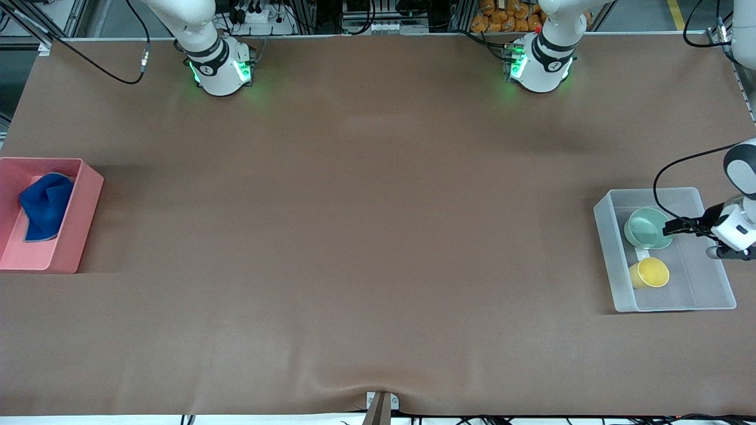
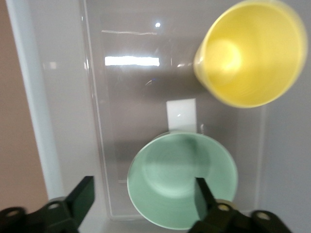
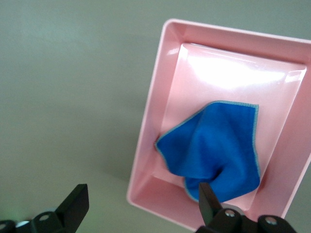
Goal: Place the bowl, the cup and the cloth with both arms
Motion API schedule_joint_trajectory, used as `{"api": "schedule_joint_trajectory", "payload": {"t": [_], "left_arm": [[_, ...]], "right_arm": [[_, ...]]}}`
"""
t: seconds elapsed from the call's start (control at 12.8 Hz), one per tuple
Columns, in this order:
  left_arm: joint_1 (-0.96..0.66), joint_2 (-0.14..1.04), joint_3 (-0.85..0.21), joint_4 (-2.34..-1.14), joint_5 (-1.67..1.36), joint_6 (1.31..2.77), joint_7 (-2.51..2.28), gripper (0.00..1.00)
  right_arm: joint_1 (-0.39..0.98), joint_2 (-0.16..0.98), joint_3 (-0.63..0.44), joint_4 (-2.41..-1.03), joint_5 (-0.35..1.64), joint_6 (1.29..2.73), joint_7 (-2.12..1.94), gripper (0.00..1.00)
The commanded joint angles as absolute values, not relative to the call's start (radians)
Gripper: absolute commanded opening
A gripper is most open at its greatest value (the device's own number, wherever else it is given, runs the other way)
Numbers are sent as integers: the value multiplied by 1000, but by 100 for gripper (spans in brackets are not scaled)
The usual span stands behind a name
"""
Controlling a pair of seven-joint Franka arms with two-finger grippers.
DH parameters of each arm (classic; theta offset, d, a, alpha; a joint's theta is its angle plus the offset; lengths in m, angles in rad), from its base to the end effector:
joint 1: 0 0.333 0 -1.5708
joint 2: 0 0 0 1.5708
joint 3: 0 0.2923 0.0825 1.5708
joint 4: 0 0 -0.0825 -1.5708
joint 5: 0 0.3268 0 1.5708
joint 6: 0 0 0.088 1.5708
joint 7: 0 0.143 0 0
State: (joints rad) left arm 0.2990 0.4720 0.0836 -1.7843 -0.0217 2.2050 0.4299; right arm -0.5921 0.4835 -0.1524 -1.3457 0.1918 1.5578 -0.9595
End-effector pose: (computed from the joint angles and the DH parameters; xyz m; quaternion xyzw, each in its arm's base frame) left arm 0.5510 0.2172 0.2663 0.9994 -0.0211 -0.0269 0.0001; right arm 0.4639 -0.3704 0.3916 -0.9845 -0.0986 0.0427 0.1385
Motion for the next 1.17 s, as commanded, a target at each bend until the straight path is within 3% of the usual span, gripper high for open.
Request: {"api": "schedule_joint_trajectory", "payload": {"t": [0.0,0.39,0.7,0.94,1.1], "left_arm": [[287,443,81,-1682,2,2061,433,100],[152,301,97,-1663,0,1936,376,100],[-79,187,268,-1666,2,1797,259,100],[-107,74,256,-1663,-6,1741,143,100],[-97,40,172,-1658,0,1718,22,100]], "right_arm": [[-525,395,-158,-1367,138,1534,-798,100],[-370,279,-150,-1368,58,1437,-462,100],[-198,181,-149,-1373,38,1339,-165,100],[-74,120,-135,-1377,32,1292,21,100],[-90,74,-22,-1422,31,1288,113,100]]}}
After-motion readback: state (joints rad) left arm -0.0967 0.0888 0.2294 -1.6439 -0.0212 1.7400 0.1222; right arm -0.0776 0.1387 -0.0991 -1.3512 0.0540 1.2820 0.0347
